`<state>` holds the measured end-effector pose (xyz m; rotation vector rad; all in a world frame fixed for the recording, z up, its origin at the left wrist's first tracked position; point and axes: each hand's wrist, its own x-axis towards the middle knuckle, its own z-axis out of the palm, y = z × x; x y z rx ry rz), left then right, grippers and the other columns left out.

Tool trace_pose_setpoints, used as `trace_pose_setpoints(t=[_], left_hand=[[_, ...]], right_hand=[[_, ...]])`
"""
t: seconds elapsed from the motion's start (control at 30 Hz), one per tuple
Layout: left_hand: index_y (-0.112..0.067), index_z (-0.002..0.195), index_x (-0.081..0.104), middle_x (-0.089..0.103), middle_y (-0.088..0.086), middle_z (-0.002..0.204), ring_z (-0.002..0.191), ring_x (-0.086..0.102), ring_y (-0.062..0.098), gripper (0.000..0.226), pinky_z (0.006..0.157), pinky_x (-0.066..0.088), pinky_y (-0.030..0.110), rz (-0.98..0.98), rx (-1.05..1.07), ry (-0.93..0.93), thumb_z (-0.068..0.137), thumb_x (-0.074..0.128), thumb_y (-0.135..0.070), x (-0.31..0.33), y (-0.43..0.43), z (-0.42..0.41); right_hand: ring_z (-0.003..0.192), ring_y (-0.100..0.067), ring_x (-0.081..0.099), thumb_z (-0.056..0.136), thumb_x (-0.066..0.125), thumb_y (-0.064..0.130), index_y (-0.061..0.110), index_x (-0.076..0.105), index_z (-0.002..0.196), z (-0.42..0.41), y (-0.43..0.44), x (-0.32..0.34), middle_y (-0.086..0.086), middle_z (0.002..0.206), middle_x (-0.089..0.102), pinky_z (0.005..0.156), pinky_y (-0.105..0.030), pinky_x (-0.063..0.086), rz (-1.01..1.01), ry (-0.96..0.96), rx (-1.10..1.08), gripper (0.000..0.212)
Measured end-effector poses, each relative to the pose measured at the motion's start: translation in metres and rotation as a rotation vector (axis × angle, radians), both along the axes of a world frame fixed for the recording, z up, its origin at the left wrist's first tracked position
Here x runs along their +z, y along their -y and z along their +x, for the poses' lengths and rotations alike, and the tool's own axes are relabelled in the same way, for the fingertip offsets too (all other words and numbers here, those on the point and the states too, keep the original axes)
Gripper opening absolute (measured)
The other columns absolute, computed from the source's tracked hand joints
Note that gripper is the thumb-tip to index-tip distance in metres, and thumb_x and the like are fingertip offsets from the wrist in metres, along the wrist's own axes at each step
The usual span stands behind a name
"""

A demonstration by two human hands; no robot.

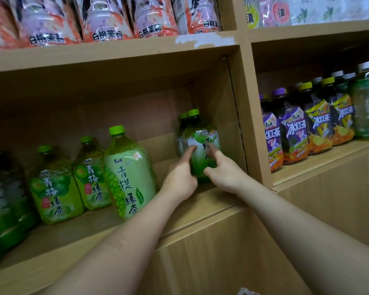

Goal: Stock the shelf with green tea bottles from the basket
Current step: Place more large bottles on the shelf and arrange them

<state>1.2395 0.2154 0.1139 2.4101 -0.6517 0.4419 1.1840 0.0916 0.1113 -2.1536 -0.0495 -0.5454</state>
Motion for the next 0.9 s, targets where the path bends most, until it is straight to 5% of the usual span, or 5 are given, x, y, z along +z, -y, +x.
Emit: trace_pose_setpoints(t=[0.17, 0.37, 0.5, 0.6, 0.9], left_hand=[[-0.030, 0.149, 0.025, 0.054, 0.007, 0.138, 0.121, 0.055, 0.024, 0.078, 0.102, 0.045, 0.036, 0.026, 0.000, 0.066, 0.081, 0.057, -0.007, 0.012, -0.011, -0.033], [-0.023, 0.108, 0.060, 0.055, -0.005, 0.097, 0.079, 0.052, 0.006, 0.036, 0.075, 0.043, 0.019, -0.250, 0.092, 0.562, 0.077, 0.064, -0.006, 0.018, -0.105, -0.083], [-0.020, 0.118, 0.042, 0.052, 0.002, 0.109, 0.091, 0.052, 0.016, 0.051, 0.089, 0.048, 0.037, -0.473, 0.323, 0.166, 0.078, 0.070, -0.009, 0.017, -0.150, -0.075], [-0.018, 0.133, 0.034, 0.061, 0.003, 0.112, 0.099, 0.062, 0.018, 0.063, 0.093, 0.051, 0.040, -0.575, 0.158, -0.204, 0.082, 0.068, -0.003, 0.009, -0.154, -0.073], [-0.021, 0.136, 0.033, 0.060, -0.007, 0.107, 0.107, 0.061, 0.018, 0.068, 0.097, 0.049, 0.041, -0.423, 0.138, -0.168, 0.080, 0.071, -0.010, 0.006, -0.179, -0.072]], right_hand=[[0.122, -0.025, 0.053, 0.088, 0.059, 0.017, 0.030, 0.018, 0.151, -0.007, -0.004, -0.006, -0.009, 0.149, 0.041, 0.102, -0.038, 0.045, -0.076, -0.058, 0.009, 0.077], [0.128, -0.020, 0.048, 0.086, 0.066, 0.035, 0.027, 0.037, 0.145, -0.038, -0.051, 0.010, -0.001, 0.144, 0.047, 0.104, -0.036, 0.041, 0.104, 0.061, 0.026, 0.065], [0.098, -0.007, 0.062, 0.087, 0.067, 0.032, 0.029, 0.039, 0.143, -0.043, -0.106, 0.014, 0.001, 0.125, 0.058, 0.092, -0.040, 0.054, 0.456, -0.079, 0.313, 0.062], [0.087, -0.006, 0.064, 0.091, 0.062, 0.025, 0.026, 0.046, 0.138, -0.034, -0.122, 0.015, 0.001, 0.116, 0.064, 0.083, -0.046, 0.058, 0.575, -0.067, 0.292, 0.049], [0.085, -0.021, 0.071, 0.076, 0.079, 0.027, 0.023, 0.051, 0.117, -0.021, -0.132, 0.020, -0.009, 0.096, 0.068, 0.069, -0.047, 0.061, 0.337, -0.003, 0.205, 0.050]])
